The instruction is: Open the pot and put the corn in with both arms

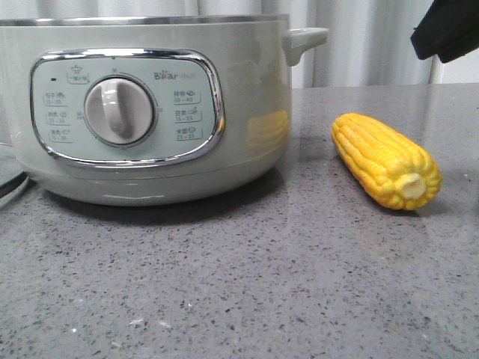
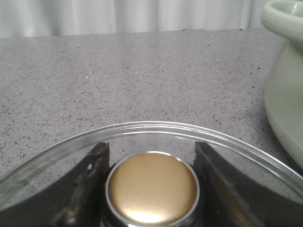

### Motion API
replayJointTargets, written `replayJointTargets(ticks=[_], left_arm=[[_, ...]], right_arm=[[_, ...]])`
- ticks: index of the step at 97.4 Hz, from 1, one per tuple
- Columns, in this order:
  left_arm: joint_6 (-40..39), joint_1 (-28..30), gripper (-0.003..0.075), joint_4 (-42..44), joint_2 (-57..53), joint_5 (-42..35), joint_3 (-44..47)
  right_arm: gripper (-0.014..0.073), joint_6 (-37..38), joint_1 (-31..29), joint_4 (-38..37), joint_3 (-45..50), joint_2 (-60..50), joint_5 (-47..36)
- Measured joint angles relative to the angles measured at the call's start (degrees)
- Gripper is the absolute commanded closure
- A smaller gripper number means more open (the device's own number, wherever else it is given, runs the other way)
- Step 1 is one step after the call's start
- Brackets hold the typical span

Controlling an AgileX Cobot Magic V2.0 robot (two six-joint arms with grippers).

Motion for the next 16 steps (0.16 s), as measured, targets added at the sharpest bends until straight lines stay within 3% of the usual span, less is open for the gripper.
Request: replayJointTargets(ticks=[16], left_arm=[[-0.10,0.00,0.0456,-0.12,0.61,-0.12,-0.13]], right_arm=[[0.0519,0.00,0.00,0.00,0.00,0.00,0.68]])
